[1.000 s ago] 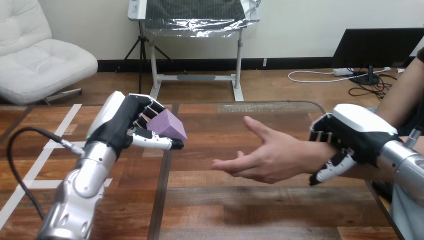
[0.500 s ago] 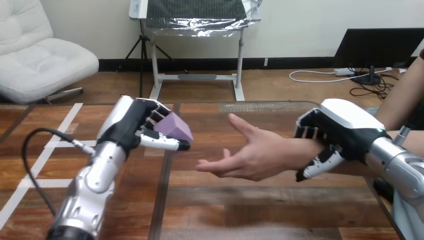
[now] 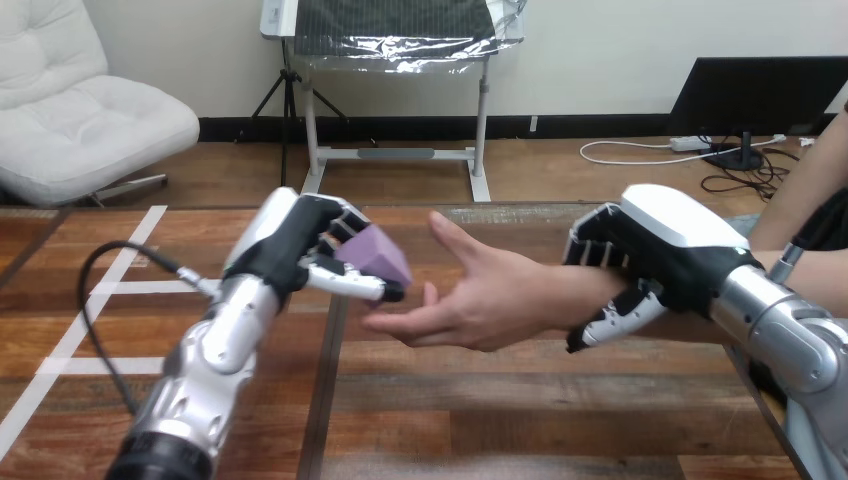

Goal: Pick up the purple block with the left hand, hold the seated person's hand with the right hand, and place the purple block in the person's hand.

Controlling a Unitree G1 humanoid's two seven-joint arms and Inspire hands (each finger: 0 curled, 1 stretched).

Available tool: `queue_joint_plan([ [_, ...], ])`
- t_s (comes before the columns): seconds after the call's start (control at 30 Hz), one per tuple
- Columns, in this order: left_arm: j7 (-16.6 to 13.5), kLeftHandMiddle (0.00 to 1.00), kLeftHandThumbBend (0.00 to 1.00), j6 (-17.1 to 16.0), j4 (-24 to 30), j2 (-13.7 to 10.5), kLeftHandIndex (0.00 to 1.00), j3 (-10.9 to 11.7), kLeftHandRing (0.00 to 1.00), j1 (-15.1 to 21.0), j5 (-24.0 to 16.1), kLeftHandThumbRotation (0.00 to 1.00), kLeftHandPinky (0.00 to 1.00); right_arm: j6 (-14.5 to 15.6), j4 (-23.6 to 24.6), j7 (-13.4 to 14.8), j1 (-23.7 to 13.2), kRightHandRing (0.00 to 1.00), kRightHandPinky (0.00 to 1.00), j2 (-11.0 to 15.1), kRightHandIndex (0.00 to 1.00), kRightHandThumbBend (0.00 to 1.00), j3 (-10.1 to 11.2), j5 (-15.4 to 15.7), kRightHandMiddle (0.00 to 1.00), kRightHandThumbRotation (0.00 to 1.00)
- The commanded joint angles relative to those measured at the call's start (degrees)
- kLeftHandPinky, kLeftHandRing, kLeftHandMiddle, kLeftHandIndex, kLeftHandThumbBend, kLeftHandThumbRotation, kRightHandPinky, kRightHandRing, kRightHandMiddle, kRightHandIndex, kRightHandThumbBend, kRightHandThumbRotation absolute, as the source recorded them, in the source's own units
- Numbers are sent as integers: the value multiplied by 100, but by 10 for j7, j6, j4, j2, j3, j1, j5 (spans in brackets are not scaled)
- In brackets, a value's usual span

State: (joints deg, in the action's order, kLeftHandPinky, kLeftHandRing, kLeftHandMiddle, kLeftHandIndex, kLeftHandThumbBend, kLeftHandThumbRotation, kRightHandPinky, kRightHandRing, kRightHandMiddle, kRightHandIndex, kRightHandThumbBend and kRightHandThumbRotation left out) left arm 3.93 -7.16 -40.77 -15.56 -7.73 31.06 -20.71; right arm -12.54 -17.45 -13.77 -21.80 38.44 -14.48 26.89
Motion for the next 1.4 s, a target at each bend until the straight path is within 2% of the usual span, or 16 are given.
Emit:
queue_joint_plan([
  [0.0, -8, 43, 64, -25, -11, 10, 47, -12, 38, 67, -3, 0, 30, 14, 29, -9, 18, 37, 31, -19, 44, 88, 12, -16, 43, 6],
  [0.3, -13, 43, 65, -37, -28, 22, 47, -28, 37, 81, -7, 0, 29, 28, 53, -19, 23, 36, 30, -24, 44, 87, 15, -23, 42, 7],
  [0.67, -19, 39, 67, -39, -47, 39, 46, -44, 32, 100, -12, 0, 25, 37, 71, -28, 30, 38, 32, -27, 45, 86, 19, -23, 44, 9],
  [1.07, -8, 36, 65, -20, -30, 59, 47, -61, 27, 105, -16, 0, 19, 44, 81, -30, 36, 38, 32, -30, 45, 86, 21, -21, 43, 6],
  [1.37, 0, 37, 64, -31, -24, 68, 47, -67, 30, 102, -14, 0, 22, 41, 80, -27, 38, 37, 32, -30, 45, 86, 22, -18, 43, 6],
])
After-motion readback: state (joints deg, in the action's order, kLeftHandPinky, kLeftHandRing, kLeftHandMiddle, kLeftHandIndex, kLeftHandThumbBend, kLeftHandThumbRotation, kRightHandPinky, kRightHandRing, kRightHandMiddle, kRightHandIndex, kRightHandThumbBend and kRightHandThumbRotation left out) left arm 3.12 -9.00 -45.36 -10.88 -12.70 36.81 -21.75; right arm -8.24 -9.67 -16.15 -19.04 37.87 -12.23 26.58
